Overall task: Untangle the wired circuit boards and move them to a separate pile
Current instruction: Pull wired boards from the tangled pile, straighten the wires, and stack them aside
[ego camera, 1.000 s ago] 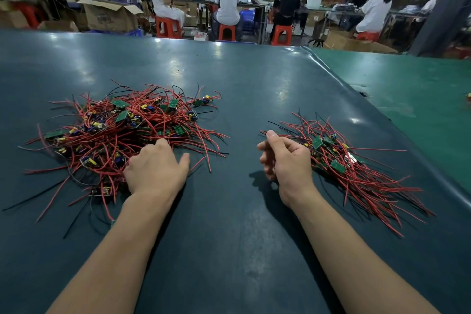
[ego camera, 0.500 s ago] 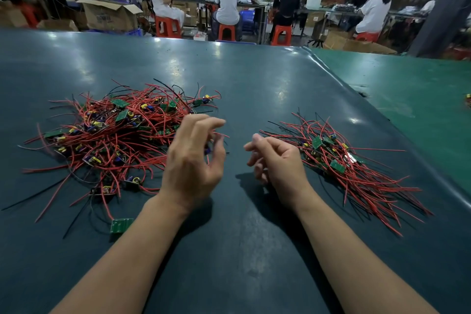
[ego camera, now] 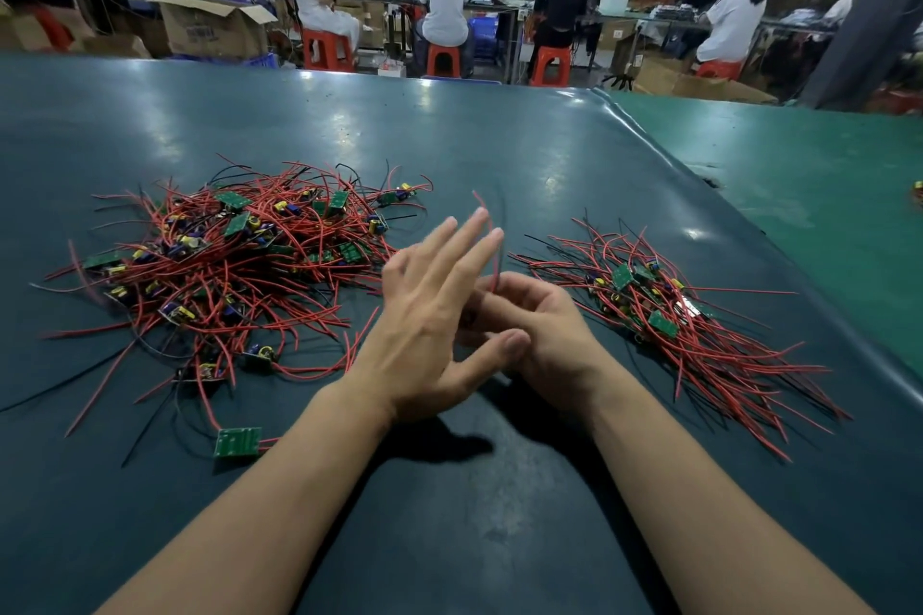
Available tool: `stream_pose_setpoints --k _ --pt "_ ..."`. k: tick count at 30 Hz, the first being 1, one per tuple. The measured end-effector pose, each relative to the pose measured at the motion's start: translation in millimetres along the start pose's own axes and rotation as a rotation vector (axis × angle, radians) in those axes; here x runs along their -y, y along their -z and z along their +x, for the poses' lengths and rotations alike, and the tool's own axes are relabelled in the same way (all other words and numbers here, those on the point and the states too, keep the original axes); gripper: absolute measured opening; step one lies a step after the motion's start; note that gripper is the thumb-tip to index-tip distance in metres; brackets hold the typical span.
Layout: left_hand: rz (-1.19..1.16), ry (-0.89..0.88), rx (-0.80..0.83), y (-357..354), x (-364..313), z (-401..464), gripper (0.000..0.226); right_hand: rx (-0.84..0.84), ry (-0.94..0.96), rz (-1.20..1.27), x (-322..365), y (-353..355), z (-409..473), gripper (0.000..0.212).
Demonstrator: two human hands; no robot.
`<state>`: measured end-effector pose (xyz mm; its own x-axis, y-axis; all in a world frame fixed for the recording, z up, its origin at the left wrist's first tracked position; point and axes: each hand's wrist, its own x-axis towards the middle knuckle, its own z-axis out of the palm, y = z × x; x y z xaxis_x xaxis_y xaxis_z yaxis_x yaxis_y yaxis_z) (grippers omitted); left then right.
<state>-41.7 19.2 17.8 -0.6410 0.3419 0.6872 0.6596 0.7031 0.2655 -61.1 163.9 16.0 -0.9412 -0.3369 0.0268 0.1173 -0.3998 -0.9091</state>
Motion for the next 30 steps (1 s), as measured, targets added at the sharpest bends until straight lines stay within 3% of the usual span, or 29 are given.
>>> stream_pose_setpoints --k 3,4,7,10,13,19,22,25,30 --pt "0.031 -0.038 -0.344 -6 1 0 0.024 -0.113 0.121 0.105 10 7 4 0.013" --pt "-0.021 -0.001 -0.361 -7 1 0 0.025 -0.124 0.131 0.149 13 9 4 0.013" --pt "-0.199 0.328 -0.153 -12 3 -3 0.039 -0.110 0.093 0.164 16 9 1 0.014" --pt "-0.484 0.511 -0.116 -12 6 -2 0.028 -0.113 0.063 0.020 11 5 -2 0.015" --pt "-0.623 0.474 -0.120 -13 5 0 0.010 -0.166 0.067 -0.034 9 3 -1 0.014" --pt "-0.637 0.489 -0.073 -14 5 1 0.004 -0.325 0.173 -0.200 8 4 2 0.007" --pt "-0.754 0.523 -0.028 -13 2 0 0.014 -0.369 0.202 -0.246 8 4 2 0.008" --pt "-0.763 0.581 -0.031 -11 1 1 0.007 -0.420 0.195 -0.197 9 3 2 0.008" --pt "-0.849 0.680 -0.042 -8 5 4 0.019 -0.603 0.166 -0.036 18 11 5 0.013"
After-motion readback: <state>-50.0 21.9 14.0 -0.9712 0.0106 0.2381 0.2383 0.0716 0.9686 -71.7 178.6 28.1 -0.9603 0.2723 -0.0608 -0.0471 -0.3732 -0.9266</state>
